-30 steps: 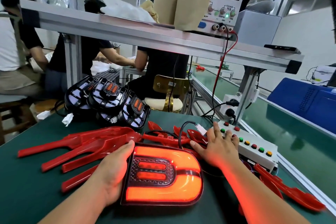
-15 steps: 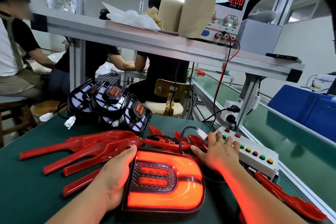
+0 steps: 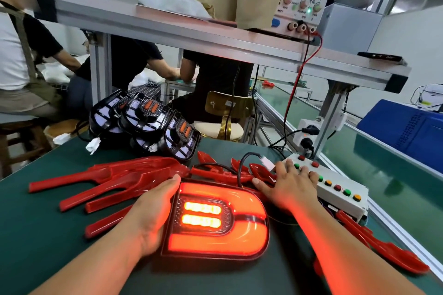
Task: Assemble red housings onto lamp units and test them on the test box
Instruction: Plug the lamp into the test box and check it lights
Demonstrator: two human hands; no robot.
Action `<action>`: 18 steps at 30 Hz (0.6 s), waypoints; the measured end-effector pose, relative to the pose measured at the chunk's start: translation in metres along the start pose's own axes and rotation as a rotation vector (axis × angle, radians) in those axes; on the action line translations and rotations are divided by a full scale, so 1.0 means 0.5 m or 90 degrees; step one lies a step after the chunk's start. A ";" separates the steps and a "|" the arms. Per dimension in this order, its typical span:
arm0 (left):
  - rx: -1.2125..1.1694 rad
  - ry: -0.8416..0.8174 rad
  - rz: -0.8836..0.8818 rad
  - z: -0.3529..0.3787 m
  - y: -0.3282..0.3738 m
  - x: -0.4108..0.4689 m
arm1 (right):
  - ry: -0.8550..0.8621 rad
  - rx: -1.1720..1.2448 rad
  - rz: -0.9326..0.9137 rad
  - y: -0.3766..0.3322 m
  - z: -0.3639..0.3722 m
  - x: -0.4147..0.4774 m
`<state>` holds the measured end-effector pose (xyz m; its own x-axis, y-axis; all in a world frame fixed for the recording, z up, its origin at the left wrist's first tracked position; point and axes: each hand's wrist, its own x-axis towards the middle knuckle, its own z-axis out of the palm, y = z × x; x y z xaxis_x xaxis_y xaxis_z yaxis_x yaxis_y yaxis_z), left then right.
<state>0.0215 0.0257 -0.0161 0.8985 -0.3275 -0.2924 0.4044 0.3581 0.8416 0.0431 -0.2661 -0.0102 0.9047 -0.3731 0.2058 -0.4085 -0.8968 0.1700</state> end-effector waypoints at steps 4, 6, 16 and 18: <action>0.004 0.000 -0.001 0.000 0.002 -0.002 | -0.006 0.003 0.000 0.001 0.001 0.001; 0.008 -0.002 -0.001 0.001 0.004 -0.005 | -0.011 0.000 0.002 0.001 0.001 0.002; 0.002 -0.013 -0.004 0.007 0.006 -0.012 | -0.030 0.133 0.002 0.020 -0.023 -0.003; 0.008 -0.010 0.005 0.009 0.008 -0.018 | -0.020 0.174 0.007 0.040 -0.035 -0.012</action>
<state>0.0143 0.0263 -0.0081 0.8990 -0.3384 -0.2781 0.3945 0.3496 0.8498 0.0273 -0.2777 0.0089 0.9054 -0.3864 0.1759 -0.3740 -0.9220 -0.1001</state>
